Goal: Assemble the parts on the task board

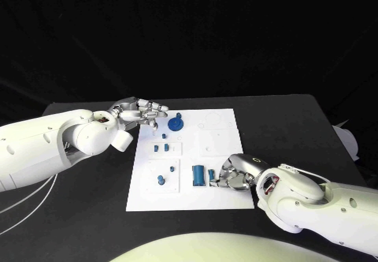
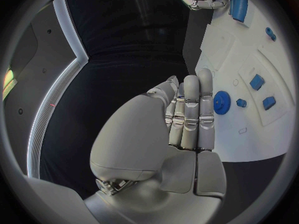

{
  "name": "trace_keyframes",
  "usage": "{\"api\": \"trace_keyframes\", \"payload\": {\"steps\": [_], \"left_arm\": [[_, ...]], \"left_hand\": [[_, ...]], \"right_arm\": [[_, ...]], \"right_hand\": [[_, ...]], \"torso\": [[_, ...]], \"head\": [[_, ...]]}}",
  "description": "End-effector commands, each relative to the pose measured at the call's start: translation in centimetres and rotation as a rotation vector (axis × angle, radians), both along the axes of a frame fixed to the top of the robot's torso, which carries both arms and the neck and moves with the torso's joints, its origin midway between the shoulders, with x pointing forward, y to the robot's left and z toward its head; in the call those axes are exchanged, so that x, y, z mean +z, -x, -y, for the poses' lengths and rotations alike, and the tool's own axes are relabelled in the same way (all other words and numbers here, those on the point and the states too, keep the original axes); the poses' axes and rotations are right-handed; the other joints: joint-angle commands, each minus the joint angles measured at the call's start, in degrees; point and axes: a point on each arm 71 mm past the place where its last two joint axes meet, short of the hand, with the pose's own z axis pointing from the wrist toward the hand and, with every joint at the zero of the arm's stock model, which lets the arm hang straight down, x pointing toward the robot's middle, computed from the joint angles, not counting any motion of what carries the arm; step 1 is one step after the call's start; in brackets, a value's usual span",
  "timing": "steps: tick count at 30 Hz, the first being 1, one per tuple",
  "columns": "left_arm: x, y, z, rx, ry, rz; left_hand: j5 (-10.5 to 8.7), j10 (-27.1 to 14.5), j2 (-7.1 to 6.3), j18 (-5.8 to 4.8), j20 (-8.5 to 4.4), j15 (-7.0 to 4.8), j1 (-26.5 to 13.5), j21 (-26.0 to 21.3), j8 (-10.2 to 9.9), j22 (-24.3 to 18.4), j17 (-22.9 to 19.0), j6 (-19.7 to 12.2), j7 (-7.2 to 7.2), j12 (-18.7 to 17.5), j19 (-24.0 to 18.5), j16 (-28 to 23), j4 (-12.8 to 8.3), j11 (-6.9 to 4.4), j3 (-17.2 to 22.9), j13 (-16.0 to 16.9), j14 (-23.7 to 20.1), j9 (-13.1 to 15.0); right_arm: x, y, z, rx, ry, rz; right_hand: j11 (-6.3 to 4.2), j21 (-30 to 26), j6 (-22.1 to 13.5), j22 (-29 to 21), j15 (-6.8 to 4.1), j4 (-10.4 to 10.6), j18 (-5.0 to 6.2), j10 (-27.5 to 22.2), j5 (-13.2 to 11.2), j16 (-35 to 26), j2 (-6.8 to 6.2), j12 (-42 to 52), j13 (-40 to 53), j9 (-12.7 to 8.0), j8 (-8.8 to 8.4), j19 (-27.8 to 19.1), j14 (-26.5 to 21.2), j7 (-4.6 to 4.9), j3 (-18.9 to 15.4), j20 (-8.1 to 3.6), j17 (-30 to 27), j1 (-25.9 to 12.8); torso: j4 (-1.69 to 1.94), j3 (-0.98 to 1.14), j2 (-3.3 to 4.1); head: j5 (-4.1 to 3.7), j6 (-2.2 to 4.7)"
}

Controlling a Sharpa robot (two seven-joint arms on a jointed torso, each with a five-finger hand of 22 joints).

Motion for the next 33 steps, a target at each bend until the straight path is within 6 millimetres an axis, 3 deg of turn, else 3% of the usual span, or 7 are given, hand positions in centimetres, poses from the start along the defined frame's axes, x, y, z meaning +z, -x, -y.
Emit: {"api": "trace_keyframes", "payload": {"steps": [1,13,23,26,28,33], "left_arm": [[0.1,0.1,0.3,-0.022,0.009,0.001],[0.1,0.1,0.4,-0.022,0.011,0.005],[0.1,0.0,0.4,-0.02,0.012,0.008],[0.2,0.0,0.4,-0.011,0.016,0.018],[0.2,-0.1,0.4,0.001,0.023,0.028],[0.2,-0.3,0.4,0.043,0.049,0.052]], "left_hand": [[0.03,-0.5,-0.1,0.72,-0.07,0.02,0.3,0.4,0.2,0.0,0.0,-0.4,0.01,0.2,0.0,0.3,0.1,-0.06,0.3,-0.1,-0.3,0.0],[0.03,-0.5,-0.11,0.72,-0.08,0.02,0.4,0.4,0.2,0.1,-0.1,-0.3,0.0,0.2,0.0,0.3,0.0,-0.07,0.4,-0.1,-0.3,-0.1],[0.03,-0.5,-0.11,0.72,-0.08,0.02,0.4,0.4,0.2,0.1,-0.1,-0.3,0.0,0.2,0.0,0.3,0.0,-0.07,0.4,-0.1,-0.3,-0.1],[0.02,-0.5,-0.23,0.71,-0.07,0.04,0.2,0.5,0.2,0.2,-0.1,-0.3,0.02,0.3,-0.1,0.3,0.0,-0.05,0.5,-0.1,-0.4,-0.1],[0.02,-0.5,-0.34,0.69,-0.05,0.07,0.0,0.5,0.3,0.2,-0.1,-0.3,0.03,0.3,-0.1,0.3,0.0,-0.03,0.5,-0.1,-0.4,-0.1],[-0.01,-0.5,-1.24,0.63,0.18,0.28,-2.1,0.5,0.2,0.3,-0.2,-0.5,0.02,0.5,-0.3,0.5,0.9,0.05,-0.2,-0.2,-0.3,-0.2]], "right_arm": [[-0.2,0.0,0.0,0.014,0.03,-0.022],[-0.4,-0.3,-0.1,0.032,0.069,-0.004],[0.8,-0.2,-0.2,0.039,-0.057,0.047],[1.4,-0.7,0.0,0.053,-0.158,0.019],[1.8,-1.1,0.2,0.064,-0.218,0.012],[3.1,-3.2,1.4,0.044,-0.392,-0.006]], "right_hand": [[-0.42,0.0,-0.5,11.1,-0.27,-0.3,-0.51,2.8,0.2,0.1,0.22,0.0,9.9,-0.1,0.21,1.4,5.5,-0.12,-0.4,-0.37,12.8,0.4],[-0.52,0.0,-0.6,11.1,-0.36,-0.8,-0.51,2.8,-1.8,0.1,0.4,-0.1,9.9,0.0,0.36,1.3,5.5,-0.24,-0.6,-0.44,12.8,4.1],[-0.41,-1.2,-1.0,10.8,-0.31,-0.6,-0.31,2.3,-2.0,-0.3,-0.02,-1.0,9.2,-0.1,0.2,1.0,5.3,-0.06,-1.0,-0.42,12.1,4.4],[0.56,-12.2,-3.3,8.1,0.46,-0.3,1.46,-1.1,-1.4,-4.5,-0.3,-7.1,4.9,-0.6,-1.05,-2.6,3.5,1.1,-1.7,0.11,5.4,5.4],[0.88,-15.0,-4.1,7.4,0.71,-0.4,1.89,-1.8,-0.9,-5.4,-0.28,-8.3,4.0,-0.8,-1.52,-3.5,3.2,1.46,-1.9,0.36,4.1,6.2],[2.18,-33.2,-6.6,1.6,1.92,-0.7,4.53,-8.6,-1.9,-14.9,-0.3,-19.9,-4.6,-1.6,-3.1,-9.3,0.0,3.03,-3.0,1.54,-7.6,9.4]], "torso": [[-0.04,-0.05,-0.02],[0.05,-0.08,-0.03],[-0.02,-0.07,-0.13],[-0.07,-0.12,-0.24],[-0.14,-0.17,-0.34],[-0.14,-0.57,-1.11]], "head": [[-0.02,-0.03],[-0.1,0.04],[-0.03,0.39],[0.13,0.88],[0.22,1.18],[-0.14,2.05]]}}
